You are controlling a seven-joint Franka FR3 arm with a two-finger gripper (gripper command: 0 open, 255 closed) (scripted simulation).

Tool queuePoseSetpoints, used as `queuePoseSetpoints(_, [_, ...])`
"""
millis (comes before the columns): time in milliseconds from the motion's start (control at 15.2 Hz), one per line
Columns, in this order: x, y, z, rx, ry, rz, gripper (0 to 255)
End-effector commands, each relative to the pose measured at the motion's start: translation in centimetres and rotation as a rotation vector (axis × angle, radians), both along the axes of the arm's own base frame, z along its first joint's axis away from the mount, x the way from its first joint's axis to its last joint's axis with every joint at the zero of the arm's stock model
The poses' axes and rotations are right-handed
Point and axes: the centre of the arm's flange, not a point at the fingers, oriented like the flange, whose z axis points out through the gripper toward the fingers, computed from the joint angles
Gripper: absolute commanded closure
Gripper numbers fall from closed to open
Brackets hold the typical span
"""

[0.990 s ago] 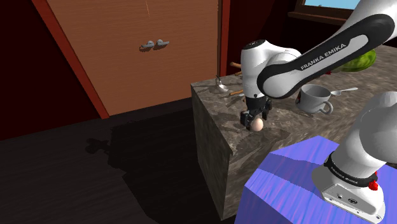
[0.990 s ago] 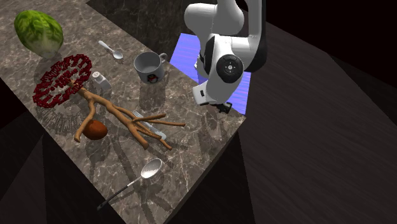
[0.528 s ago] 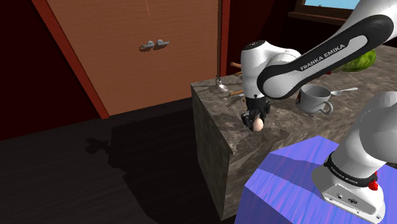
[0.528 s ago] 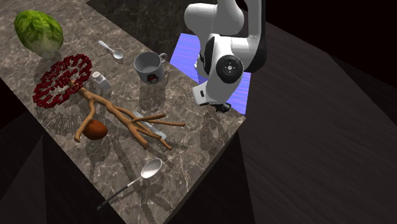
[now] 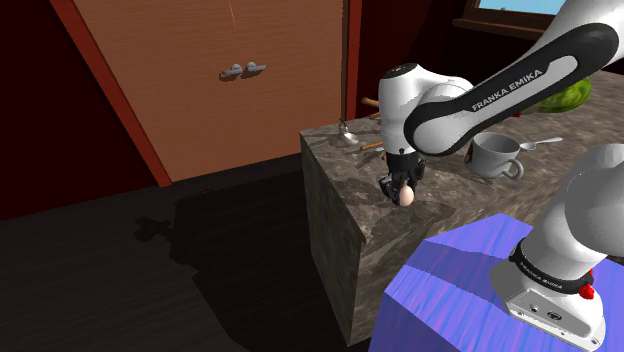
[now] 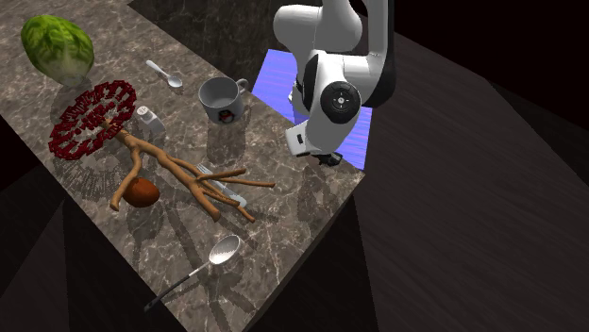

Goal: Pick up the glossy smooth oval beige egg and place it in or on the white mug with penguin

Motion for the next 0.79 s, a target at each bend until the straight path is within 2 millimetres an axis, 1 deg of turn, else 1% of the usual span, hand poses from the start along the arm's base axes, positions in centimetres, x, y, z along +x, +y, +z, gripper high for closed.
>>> queuePoseSetpoints(0, [0.0,0.0,0.0,0.000,0.000,0.000,255])
queuePoseSetpoints(726, [0.0,0.0,5.8,0.000,0.000,0.000,255])
